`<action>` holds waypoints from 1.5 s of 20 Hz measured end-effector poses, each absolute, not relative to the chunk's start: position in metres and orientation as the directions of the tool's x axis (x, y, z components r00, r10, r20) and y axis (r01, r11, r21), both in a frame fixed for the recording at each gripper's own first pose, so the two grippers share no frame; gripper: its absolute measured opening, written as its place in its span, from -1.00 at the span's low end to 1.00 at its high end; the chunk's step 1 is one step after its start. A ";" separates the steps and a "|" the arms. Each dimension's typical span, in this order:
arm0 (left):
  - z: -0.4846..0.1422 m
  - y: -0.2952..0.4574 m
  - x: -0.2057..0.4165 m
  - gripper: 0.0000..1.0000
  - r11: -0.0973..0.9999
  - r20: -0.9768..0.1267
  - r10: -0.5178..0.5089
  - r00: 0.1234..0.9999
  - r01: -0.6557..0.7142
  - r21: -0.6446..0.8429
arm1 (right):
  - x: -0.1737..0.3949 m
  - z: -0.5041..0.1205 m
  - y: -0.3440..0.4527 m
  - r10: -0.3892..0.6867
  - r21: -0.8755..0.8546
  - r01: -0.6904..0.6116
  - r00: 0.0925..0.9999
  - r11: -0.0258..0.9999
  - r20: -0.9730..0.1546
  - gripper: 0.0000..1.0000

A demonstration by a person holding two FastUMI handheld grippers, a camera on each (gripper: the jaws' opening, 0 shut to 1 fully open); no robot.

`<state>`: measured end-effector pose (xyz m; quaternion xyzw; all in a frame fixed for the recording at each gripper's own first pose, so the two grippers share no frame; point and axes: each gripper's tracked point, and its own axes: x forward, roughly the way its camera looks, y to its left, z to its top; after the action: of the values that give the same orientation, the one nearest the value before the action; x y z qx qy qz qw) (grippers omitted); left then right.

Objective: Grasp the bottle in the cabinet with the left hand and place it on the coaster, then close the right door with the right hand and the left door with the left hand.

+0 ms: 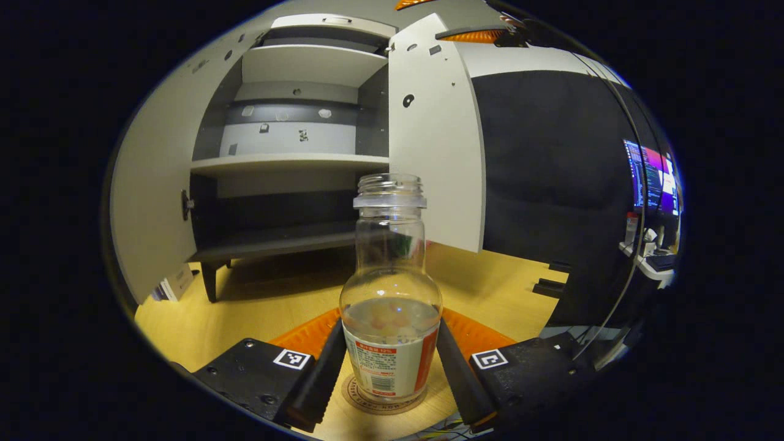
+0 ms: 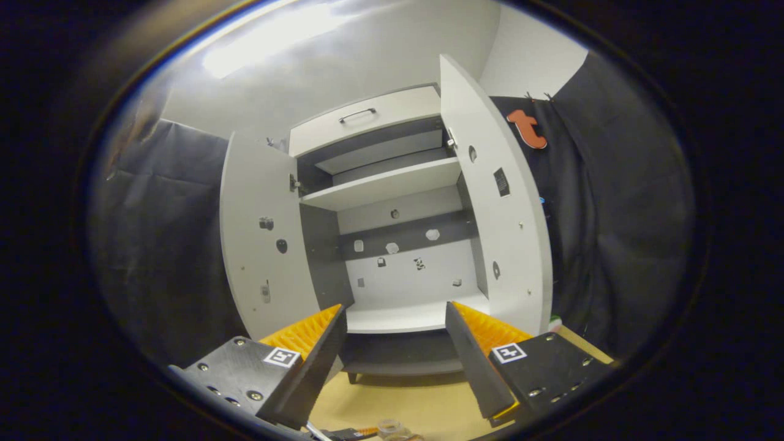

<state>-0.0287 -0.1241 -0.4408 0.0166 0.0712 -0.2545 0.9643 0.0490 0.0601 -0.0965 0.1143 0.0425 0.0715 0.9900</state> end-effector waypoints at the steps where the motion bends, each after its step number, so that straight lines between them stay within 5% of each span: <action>1: -0.448 -0.121 -0.027 0.61 0.875 -0.165 -0.479 0.862 0.485 -0.008 | 0.054 -0.101 0.066 0.162 0.230 -0.140 0.984 0.963 -0.079 0.95; 15: -0.401 -0.110 -0.031 0.72 0.849 -0.172 -0.517 0.838 0.528 0.019 | 0.030 -0.115 0.018 0.091 0.130 -0.075 0.988 0.989 -0.126 0.87; 30: -0.129 -0.045 -0.045 0.70 0.920 0.024 -0.390 0.920 0.391 -0.031 | 0.010 -0.099 -0.105 -0.012 0.101 0.020 0.996 0.995 -0.084 0.96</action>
<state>-0.0448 -0.0455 -0.1288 -0.0178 -0.0085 -0.1993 0.9797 0.0099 -0.1045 -0.0994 0.0510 0.0415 -0.0081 0.9978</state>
